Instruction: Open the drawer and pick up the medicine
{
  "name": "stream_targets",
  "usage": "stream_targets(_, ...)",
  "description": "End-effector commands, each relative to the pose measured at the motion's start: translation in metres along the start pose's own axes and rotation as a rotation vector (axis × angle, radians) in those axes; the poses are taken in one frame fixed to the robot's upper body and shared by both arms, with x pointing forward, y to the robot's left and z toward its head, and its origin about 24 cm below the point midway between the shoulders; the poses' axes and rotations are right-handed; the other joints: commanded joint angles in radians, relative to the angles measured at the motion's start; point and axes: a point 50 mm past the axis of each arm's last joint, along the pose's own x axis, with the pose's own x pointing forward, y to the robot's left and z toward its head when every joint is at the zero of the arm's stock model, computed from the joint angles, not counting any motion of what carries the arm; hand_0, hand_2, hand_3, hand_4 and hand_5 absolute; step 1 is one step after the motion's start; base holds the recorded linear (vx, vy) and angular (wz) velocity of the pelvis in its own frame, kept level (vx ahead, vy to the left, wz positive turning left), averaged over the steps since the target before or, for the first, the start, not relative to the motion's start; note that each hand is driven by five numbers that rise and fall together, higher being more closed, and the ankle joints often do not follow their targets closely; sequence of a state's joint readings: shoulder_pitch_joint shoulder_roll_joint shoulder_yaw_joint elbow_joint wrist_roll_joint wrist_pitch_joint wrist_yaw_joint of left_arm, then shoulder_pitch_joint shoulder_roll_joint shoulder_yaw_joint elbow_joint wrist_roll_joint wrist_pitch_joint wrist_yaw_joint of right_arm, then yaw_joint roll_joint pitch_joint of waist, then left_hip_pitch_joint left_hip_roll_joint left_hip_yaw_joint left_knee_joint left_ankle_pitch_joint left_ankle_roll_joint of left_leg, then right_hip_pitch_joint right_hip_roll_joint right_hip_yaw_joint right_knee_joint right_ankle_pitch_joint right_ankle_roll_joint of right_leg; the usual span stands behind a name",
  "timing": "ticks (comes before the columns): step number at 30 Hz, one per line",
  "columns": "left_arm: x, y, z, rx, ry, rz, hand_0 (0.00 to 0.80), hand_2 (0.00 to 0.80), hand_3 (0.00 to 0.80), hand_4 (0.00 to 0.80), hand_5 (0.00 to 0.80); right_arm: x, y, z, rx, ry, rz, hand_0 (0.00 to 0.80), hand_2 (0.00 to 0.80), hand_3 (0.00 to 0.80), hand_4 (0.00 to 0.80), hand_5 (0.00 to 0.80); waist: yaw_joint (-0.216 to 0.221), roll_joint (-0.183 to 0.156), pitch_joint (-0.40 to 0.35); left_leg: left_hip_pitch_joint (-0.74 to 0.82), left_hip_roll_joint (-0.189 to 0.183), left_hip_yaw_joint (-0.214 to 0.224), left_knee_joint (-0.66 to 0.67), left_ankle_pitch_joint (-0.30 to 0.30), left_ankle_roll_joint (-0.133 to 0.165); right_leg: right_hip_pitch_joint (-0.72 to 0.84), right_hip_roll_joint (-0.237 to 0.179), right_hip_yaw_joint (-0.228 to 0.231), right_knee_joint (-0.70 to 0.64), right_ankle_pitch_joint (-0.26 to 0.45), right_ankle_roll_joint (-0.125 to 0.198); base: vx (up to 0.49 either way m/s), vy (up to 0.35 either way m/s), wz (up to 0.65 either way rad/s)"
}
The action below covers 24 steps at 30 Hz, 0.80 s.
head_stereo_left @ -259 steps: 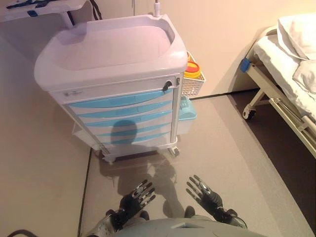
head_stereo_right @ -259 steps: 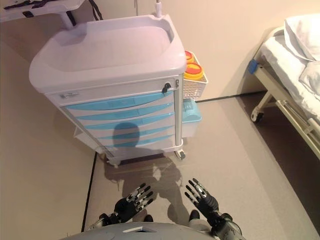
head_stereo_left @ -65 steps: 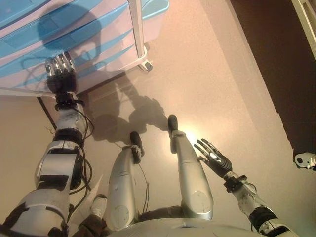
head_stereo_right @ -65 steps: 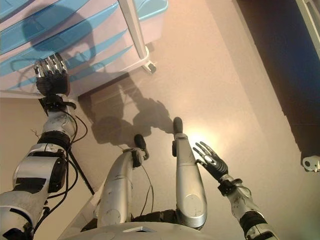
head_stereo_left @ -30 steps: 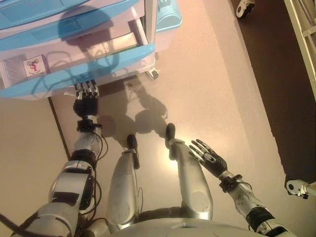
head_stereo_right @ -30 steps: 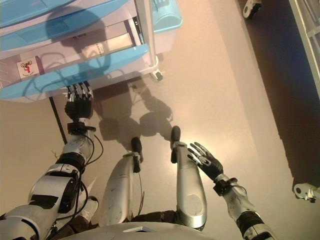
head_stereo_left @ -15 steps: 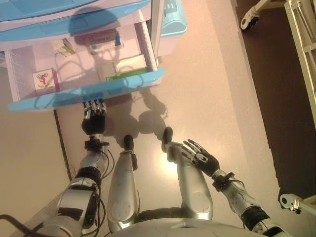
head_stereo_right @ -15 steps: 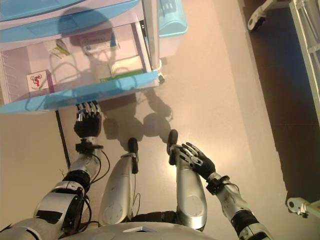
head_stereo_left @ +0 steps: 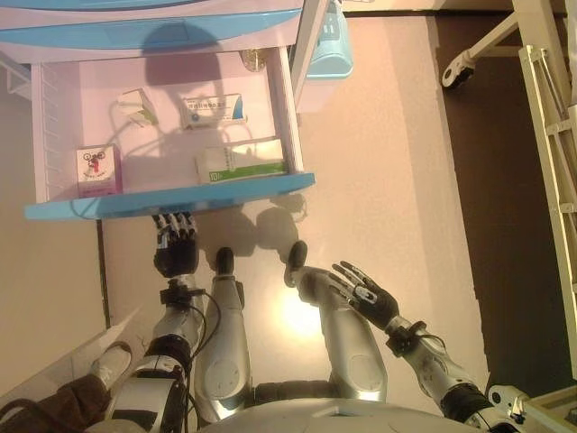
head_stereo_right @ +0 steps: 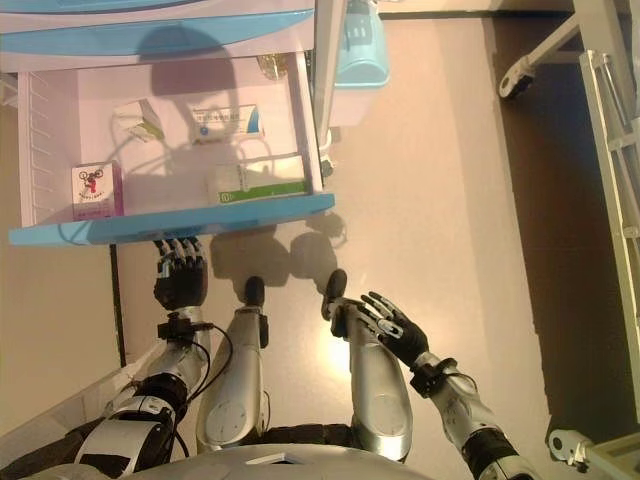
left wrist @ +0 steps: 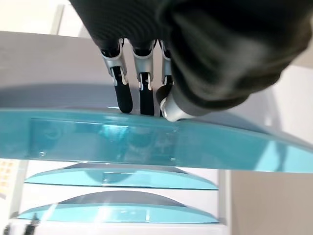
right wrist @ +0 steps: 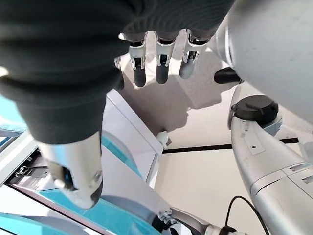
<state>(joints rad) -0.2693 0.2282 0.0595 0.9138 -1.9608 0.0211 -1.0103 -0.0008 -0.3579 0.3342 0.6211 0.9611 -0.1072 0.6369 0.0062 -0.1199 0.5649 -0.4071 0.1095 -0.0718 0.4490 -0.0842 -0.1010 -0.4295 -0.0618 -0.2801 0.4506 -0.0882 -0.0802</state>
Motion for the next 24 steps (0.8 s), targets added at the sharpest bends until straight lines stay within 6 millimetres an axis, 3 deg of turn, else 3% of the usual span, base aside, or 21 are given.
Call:
stream_targets(1, -0.017, -0.009, 0.030, 0.044, -0.034, -0.048, 0.800, 0.800, 0.800, 0.800, 0.800, -0.006, 0.012, -0.005, 0.039, -0.063, 0.031, 0.000, 0.000, 0.000, 0.000, 0.000, 0.039, -0.036, -0.045, -0.006, -0.043, 0.077, -0.060, 0.022, 0.064, 0.057, 0.021, -0.015, 0.158, -0.168, 0.060, 0.008, -0.034, 0.09)
stream_targets(4, -0.018, -0.008, 0.031, 0.043, -0.036, -0.042, 0.800, 0.800, 0.800, 0.800, 0.800, -0.006, 0.012, -0.006, 0.040, -0.063, 0.031, 0.000, 0.000, 0.000, 0.000, 0.000, 0.041, -0.037, -0.045, -0.006, -0.043, 0.075, -0.059, 0.021, 0.064, 0.059, 0.021, -0.017, 0.159, -0.169, 0.059, 0.008, -0.028, 0.05)
stream_targets(6, -0.038, -0.001, 0.038, 0.054, -0.037, 0.040, 0.800, 0.800, 0.800, 0.800, 0.800, -0.008, 0.011, -0.007, 0.049, -0.068, 0.023, 0.000, 0.000, 0.000, 0.000, 0.000, 0.060, -0.038, -0.045, -0.013, -0.044, 0.057, -0.046, 0.017, 0.063, 0.066, 0.019, -0.030, 0.169, -0.177, 0.055, 0.029, -0.076, 0.07)
stream_targets(23, -0.116, 0.014, 0.067, 0.142, 0.043, 0.398, 0.800, 0.800, 0.800, 0.800, 0.800, -0.028, -0.004, -0.009, 0.081, -0.121, -0.064, 0.000, 0.000, 0.000, 0.000, 0.000, 0.113, -0.015, -0.045, -0.023, -0.067, 0.024, -0.015, -0.009, 0.053, 0.100, -0.006, -0.066, 0.199, -0.217, 0.055, 0.018, -0.017, 0.14)
stream_targets(24, -0.119, 0.016, 0.067, 0.147, 0.056, 0.435, 0.471, 0.471, 0.471, 0.471, 0.471, -0.030, -0.006, -0.008, 0.083, -0.130, -0.085, 0.000, 0.000, 0.000, 0.000, 0.000, 0.114, -0.012, -0.045, -0.021, -0.067, 0.024, -0.016, -0.008, 0.052, 0.102, -0.007, -0.067, 0.200, -0.218, 0.055, 0.031, 0.005, 0.12)
